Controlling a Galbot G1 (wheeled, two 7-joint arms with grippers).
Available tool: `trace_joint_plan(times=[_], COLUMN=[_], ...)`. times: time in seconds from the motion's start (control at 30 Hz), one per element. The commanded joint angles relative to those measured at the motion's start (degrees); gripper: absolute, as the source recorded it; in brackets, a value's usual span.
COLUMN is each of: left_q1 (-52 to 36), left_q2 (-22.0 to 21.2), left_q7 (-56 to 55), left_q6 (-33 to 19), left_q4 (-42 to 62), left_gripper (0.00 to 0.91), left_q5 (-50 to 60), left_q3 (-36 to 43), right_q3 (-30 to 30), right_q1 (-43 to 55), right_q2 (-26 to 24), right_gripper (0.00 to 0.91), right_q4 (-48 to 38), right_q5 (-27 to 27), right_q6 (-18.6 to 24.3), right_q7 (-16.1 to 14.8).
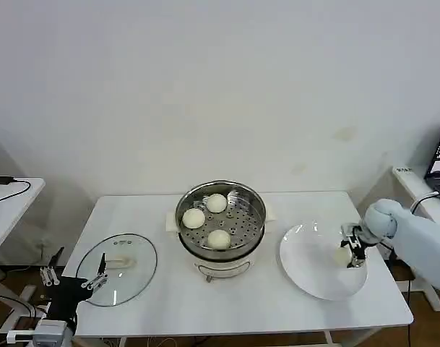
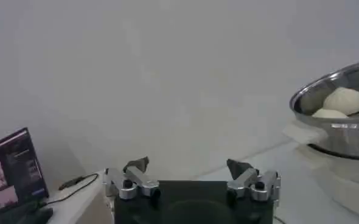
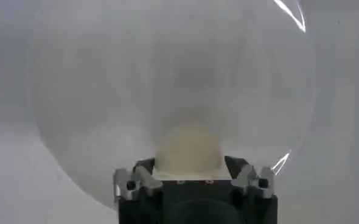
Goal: Take steamed baozi put them in steamer then cover it.
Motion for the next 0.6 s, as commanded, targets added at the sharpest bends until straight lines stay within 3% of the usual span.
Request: trace_joint_plan(times=[0.03, 0.27, 0.43, 0.6], left_q1=[0.2, 0.1, -0.7, -1.8], left_q2=[0.0, 0.1, 0.4, 0.6], left_q7=[0.0, 0.0, 0.0, 0.0], left_q6=[0.0, 0.1, 0.1, 0.3], left_q4=[-0.1, -0.1, 0.1, 0.3], left_gripper=[0.907, 0.907, 0.907, 0.907], left_q5=[0.0, 0.0, -0.1, 0.0], left_q3=[0.0, -0.1, 0.1, 0.9], right_q3=[0.4, -3.2, -7.6, -13.9], right_q1=[-0.3, 5.4, 14.4, 25.3], right_q2=[0.5, -3.3, -7.1, -7.7], right_gripper=[0.615, 0.615, 0.615, 0.625], right_q4=[-0.5, 4.8, 12.0, 17.3], right_q5=[-0.2, 2.7, 7.3, 12.6], right_q6=[-0.1, -1.4, -2.8, -4.7], right_q7=[0.1, 0.1, 0.3, 0.6])
